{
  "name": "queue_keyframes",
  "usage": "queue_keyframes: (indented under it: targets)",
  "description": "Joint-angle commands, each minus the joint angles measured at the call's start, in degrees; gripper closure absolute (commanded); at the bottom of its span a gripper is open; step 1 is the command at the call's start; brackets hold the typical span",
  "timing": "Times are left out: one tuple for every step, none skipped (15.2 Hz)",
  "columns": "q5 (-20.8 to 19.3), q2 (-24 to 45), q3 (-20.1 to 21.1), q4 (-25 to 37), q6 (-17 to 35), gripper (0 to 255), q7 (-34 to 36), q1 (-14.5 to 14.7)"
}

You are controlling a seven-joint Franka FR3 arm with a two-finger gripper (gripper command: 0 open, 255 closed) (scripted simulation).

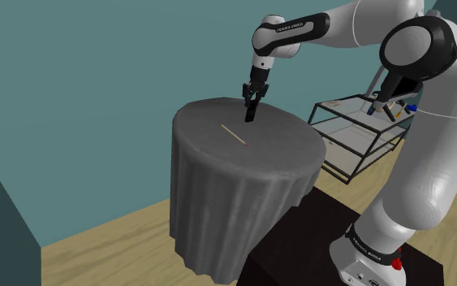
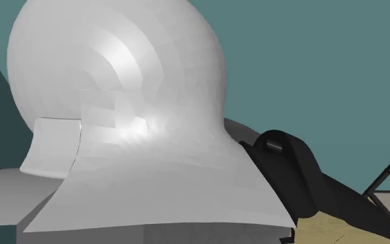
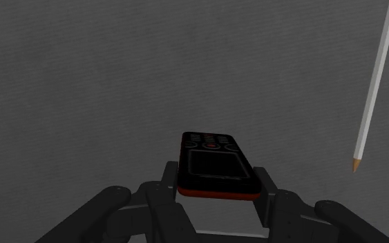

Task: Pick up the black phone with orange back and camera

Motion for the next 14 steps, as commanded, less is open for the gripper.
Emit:
queue_keyframes:
  targets:
    - [0.01,0.04,0.01,-0.07,-0.01,255,-0.01,0.00]
    - [0.01,0.02,0.01,-0.09,0.00,255,-0.02,0.00]
    - [0.01,0.13,0.03,0.15,-0.13,255,0.03,0.02]
    - [-0.02,-0.02,0.01,0.72,-0.85,255,0.08,0.02]
    - [-0.06,-0.16,0.00,1.31,-1.57,255,0.12,0.02]
    - [-0.09,-0.27,-0.01,1.94,-2.31,255,0.16,0.01]
    - [-0.12,-0.37,-0.02,2.56,-3.04,255,0.21,0.01]
    - [-0.15,-0.47,-0.03,3.21,-3.77,255,0.24,0.00]
    - [-0.17,-0.55,-0.03,3.87,-4.51,255,0.28,-0.01]
    - [-0.20,-0.62,-0.04,4.54,-5.26,255,0.32,-0.01]
    - [-0.22,-0.67,-0.05,5.24,-6.01,255,0.36,-0.02]
    - [-0.23,-0.72,-0.06,5.95,-6.76,255,0.39,-0.04]
    - [-0.25,-0.75,-0.07,6.68,-7.52,255,0.42,-0.05]
    - [-0.26,-0.76,-0.08,7.43,-8.28,255,0.45,-0.06]
